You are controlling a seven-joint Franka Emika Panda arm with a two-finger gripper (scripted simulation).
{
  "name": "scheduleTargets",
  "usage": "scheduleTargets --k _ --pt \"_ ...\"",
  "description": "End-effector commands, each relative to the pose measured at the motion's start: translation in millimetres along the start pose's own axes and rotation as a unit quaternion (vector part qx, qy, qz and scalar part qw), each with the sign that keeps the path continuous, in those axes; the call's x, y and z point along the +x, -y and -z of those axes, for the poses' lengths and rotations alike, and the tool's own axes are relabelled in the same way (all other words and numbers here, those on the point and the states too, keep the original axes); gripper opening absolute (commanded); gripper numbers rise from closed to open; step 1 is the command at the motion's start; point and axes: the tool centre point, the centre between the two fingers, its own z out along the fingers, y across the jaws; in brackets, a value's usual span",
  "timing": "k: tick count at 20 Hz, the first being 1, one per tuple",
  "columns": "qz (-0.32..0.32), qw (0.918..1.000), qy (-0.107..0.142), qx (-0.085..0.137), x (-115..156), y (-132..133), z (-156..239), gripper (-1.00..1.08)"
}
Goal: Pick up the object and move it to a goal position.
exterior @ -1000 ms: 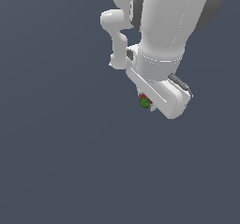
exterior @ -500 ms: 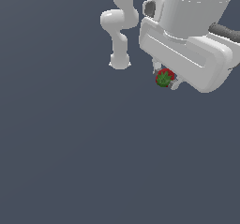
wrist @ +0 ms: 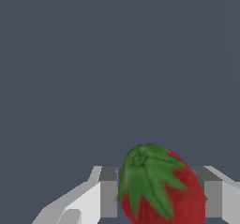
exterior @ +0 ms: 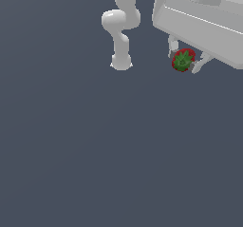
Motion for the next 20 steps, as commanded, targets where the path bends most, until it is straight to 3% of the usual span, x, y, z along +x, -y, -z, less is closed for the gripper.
scheduleTargets --k 1,20 --pt "0.000 1.0000 0.000 0.000 -3 2 9 -1.00" --pt "0.000 1.0000 0.000 0.000 -8 8 31 -1.00"
